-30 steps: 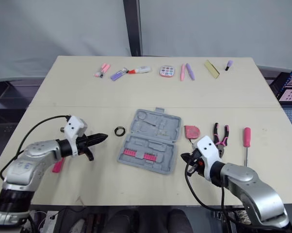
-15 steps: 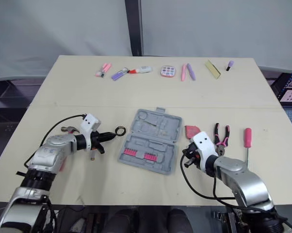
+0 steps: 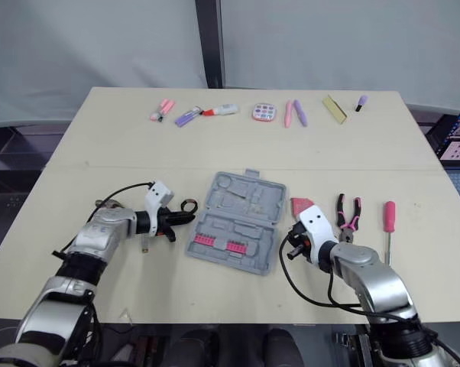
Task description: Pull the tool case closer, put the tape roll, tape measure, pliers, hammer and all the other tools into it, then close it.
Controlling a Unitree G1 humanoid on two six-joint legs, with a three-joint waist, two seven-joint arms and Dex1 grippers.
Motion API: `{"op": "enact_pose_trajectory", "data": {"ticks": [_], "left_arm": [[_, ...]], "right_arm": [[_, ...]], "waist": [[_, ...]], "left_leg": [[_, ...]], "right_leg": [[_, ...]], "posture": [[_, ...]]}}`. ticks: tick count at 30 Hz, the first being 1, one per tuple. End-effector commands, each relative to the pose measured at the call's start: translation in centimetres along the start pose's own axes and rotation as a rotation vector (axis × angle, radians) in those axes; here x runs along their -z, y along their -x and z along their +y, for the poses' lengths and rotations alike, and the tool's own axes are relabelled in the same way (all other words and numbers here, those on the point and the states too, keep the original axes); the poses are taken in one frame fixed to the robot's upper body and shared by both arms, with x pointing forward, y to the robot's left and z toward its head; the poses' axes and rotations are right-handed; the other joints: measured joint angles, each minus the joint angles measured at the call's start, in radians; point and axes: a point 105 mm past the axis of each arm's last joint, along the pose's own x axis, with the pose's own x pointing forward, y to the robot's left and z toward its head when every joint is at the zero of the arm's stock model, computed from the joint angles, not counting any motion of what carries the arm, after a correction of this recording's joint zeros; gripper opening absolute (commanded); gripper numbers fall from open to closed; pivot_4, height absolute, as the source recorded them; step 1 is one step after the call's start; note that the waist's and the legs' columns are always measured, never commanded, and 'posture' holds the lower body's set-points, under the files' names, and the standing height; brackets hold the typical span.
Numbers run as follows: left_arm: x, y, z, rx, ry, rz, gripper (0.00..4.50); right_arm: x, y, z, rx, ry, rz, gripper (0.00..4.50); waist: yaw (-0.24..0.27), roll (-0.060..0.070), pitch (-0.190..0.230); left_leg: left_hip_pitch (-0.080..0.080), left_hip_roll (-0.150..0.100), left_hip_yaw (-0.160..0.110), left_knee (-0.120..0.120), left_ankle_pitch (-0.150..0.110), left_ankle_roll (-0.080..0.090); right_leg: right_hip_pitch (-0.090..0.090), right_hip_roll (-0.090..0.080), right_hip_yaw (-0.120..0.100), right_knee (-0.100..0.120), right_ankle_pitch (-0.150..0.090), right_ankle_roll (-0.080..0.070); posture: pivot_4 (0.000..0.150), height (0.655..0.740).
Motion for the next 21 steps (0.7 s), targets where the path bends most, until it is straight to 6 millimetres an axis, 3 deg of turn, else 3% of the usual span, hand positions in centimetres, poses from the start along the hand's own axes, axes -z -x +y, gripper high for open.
{"op": "enact_pose_trajectory", "data": {"ticks": [1,8,21], "left_arm": [[-1.1,-0.5,0.2,-0.002,-0.041,-0.025,0.00],[-2.1,-1.8,-0.1,0.019,-0.055,-0.041,0.00],[-1.3,-2.4,-0.8,0.051,-0.063,-0.023,0.00]], "right_arm": [[-0.6,-0.2,-0.1,0.013,0.022,-0.023,0.06],[-1.0,-1.1,-0.5,0.018,0.037,-0.019,0.06],[-1.0,-2.3,0.0,-0.024,0.067,-0.020,0.06]], "waist": [[0.000,0.000,0.000],[-0.012,0.000,0.000],[-0.013,0.000,0.000]], "left_leg": [[0.000,0.000,0.000,0.000,0.000,0.000],[0.000,0.000,-0.001,0.002,0.000,0.000],[0.000,-0.001,-0.003,0.005,0.000,0.000]], "right_leg": [[0.000,0.000,0.000,0.000,0.000,0.000],[0.000,0.000,-0.001,0.002,0.000,0.000],[-0.002,-0.001,-0.001,0.007,0.000,0.000]], "posture": [[0.150,0.7400],[0.150,0.7400],[0.150,0.7400]]}}
